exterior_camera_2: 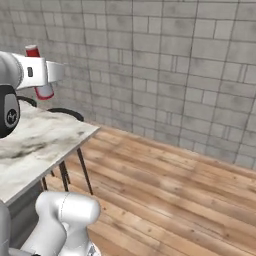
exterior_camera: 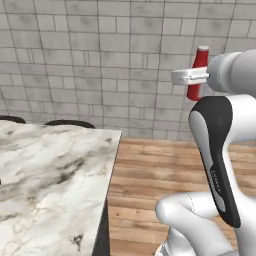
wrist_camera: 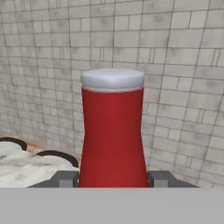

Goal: Move the shaker and ketchup from the cabinet to the dining counter.

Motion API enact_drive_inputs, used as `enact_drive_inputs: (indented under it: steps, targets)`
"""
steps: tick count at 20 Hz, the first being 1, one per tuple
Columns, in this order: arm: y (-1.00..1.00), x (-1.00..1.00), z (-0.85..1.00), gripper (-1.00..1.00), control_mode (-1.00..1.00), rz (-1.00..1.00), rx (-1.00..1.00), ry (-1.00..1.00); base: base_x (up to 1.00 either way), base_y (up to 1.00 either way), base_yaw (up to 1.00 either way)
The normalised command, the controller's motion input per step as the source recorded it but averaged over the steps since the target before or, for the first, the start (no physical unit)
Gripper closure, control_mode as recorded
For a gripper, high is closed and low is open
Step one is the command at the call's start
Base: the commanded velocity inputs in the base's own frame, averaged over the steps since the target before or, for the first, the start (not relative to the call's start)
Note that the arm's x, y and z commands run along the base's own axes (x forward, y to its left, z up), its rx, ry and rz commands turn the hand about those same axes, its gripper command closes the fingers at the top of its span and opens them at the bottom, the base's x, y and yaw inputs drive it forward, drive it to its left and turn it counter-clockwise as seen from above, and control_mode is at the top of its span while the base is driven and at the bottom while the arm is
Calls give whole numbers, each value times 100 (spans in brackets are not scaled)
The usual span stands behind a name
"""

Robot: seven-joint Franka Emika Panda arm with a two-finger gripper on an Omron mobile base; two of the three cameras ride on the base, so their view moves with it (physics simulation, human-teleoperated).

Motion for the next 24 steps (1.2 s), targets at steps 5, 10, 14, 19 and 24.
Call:
enact_drive_inputs:
  steps: [5,10,14,19,24]
  targets:
    - [0,0,0,100,100,0,0,0,44,-36,62]
    - [0,0,0,100,100,0,0,0,27,-43,62]
    - [0,0,0,100,100,0,0,0,26,-48,60]
    - [0,0,0,100,100,0,0,0,37,-52,55]
    - [0,0,0,100,100,0,0,0,34,-60,50]
